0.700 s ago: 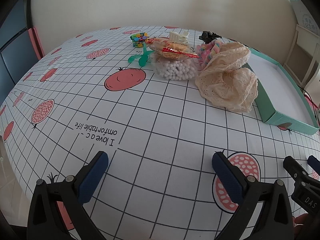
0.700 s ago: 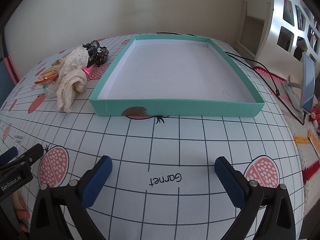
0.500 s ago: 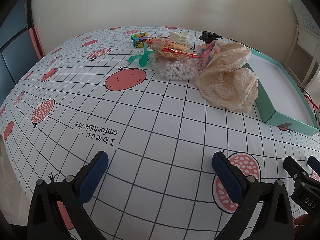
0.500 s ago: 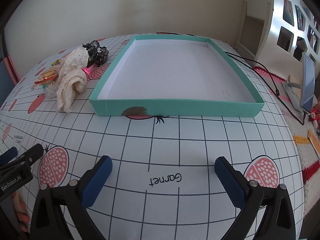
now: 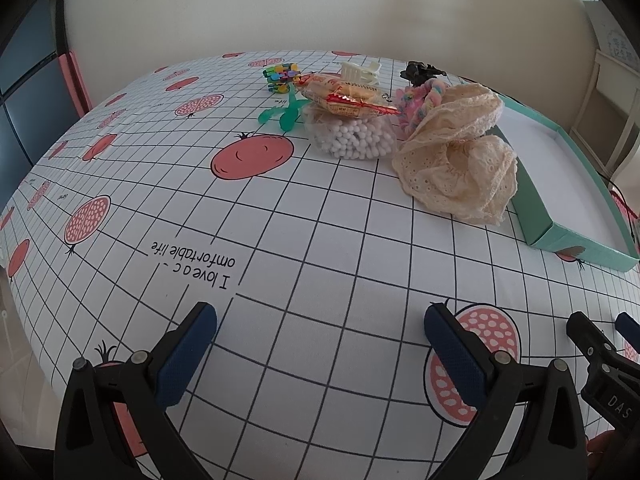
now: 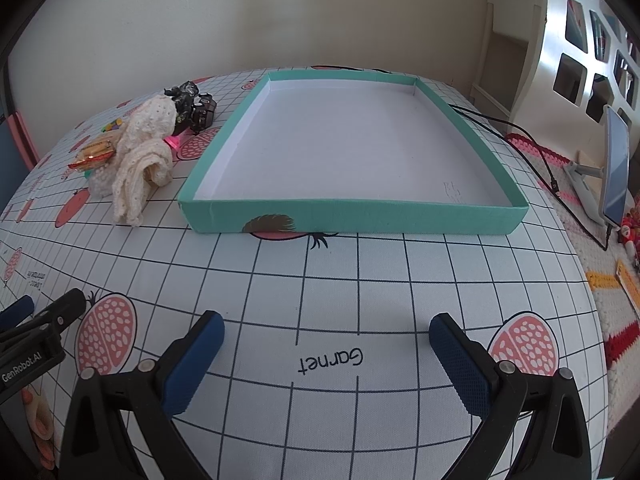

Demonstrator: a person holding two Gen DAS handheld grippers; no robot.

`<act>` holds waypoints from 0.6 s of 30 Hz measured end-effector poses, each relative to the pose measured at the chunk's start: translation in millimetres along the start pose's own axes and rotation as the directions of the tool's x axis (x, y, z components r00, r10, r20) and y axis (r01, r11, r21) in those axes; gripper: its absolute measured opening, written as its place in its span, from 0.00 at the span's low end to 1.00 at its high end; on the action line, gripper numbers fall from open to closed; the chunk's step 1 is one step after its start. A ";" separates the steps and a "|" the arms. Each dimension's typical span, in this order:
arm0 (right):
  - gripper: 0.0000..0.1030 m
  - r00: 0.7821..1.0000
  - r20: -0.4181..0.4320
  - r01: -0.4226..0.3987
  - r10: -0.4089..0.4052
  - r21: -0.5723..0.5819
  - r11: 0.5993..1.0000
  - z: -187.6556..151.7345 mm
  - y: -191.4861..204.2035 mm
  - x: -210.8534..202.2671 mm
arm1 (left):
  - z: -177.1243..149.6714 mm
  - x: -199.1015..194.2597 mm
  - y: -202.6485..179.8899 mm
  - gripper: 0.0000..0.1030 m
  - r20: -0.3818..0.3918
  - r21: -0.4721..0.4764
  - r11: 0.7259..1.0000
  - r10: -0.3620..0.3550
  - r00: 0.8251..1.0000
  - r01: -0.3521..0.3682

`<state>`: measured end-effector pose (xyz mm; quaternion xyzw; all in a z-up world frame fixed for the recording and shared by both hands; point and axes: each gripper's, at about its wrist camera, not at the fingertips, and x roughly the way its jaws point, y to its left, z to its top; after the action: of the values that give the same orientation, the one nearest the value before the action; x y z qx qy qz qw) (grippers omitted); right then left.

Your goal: Organize objects

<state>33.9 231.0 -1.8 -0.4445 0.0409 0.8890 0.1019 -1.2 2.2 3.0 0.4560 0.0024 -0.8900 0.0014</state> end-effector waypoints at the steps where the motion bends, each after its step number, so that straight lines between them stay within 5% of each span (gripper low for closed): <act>1: 1.00 1.000 0.000 0.000 0.000 0.000 1.000 -0.7 0.5 -0.5 | -0.4 -0.3 0.2 1.00 0.000 0.000 1.000 0.000 1.000 0.000; 18: 1.00 1.000 0.001 0.001 -0.001 -0.001 1.000 -2.5 -0.5 -1.9 | -0.9 -1.4 0.1 1.00 -0.003 0.007 1.000 -0.005 1.000 0.005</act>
<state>37.0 230.8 -1.8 -0.4441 0.0403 0.8892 0.1024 0.4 2.2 3.6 0.4571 0.0003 -0.8894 -0.0025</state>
